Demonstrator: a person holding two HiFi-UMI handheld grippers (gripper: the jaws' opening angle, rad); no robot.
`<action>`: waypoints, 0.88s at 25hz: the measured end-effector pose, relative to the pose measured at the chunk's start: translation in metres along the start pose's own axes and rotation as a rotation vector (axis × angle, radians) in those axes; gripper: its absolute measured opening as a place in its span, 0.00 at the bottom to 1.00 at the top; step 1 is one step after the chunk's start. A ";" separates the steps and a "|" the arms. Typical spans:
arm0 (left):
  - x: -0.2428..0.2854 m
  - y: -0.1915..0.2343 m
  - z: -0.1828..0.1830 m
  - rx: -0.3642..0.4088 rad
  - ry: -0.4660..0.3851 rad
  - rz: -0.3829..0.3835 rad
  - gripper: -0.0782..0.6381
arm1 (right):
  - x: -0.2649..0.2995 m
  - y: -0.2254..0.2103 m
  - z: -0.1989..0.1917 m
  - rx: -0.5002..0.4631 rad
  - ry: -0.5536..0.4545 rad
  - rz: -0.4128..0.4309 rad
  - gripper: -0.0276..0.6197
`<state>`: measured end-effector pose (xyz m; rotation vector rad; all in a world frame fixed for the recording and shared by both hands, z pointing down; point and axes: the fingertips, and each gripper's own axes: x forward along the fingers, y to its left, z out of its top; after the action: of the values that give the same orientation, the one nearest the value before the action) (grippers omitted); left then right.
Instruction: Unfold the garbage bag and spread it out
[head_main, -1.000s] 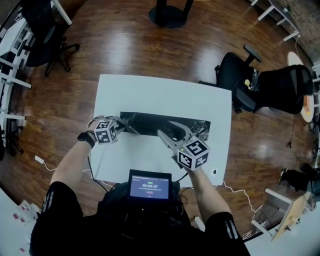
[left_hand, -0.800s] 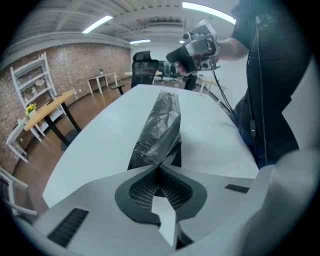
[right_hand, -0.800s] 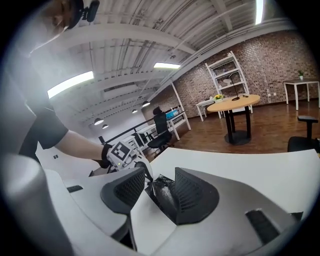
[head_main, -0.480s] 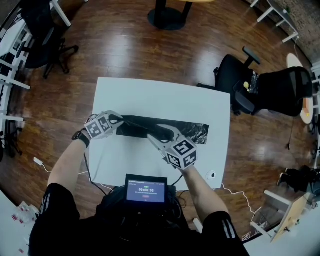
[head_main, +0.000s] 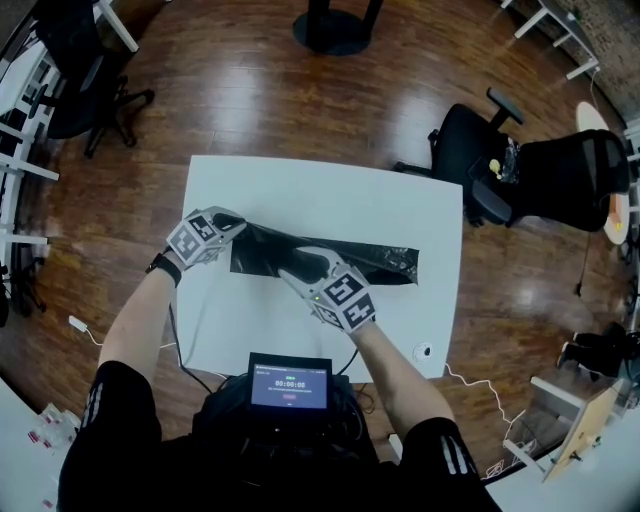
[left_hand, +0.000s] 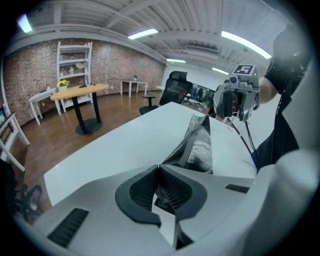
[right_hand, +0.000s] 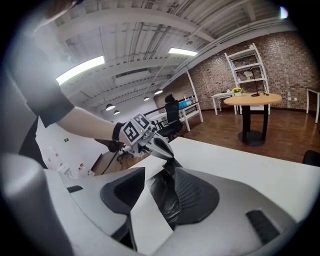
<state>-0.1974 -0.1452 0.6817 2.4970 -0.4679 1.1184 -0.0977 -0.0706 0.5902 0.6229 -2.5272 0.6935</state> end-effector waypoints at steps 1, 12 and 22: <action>0.001 0.003 0.000 -0.006 0.005 0.007 0.11 | 0.004 -0.001 -0.003 -0.009 0.017 0.003 0.36; 0.009 0.023 0.000 -0.044 0.052 0.105 0.11 | 0.052 -0.026 -0.048 -0.275 0.272 -0.041 0.36; 0.018 0.049 -0.007 -0.066 0.086 0.219 0.11 | 0.081 -0.042 -0.101 -0.511 0.459 -0.043 0.36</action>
<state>-0.2116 -0.1880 0.7093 2.3736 -0.7553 1.2633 -0.1110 -0.0708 0.7258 0.2919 -2.1238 0.1296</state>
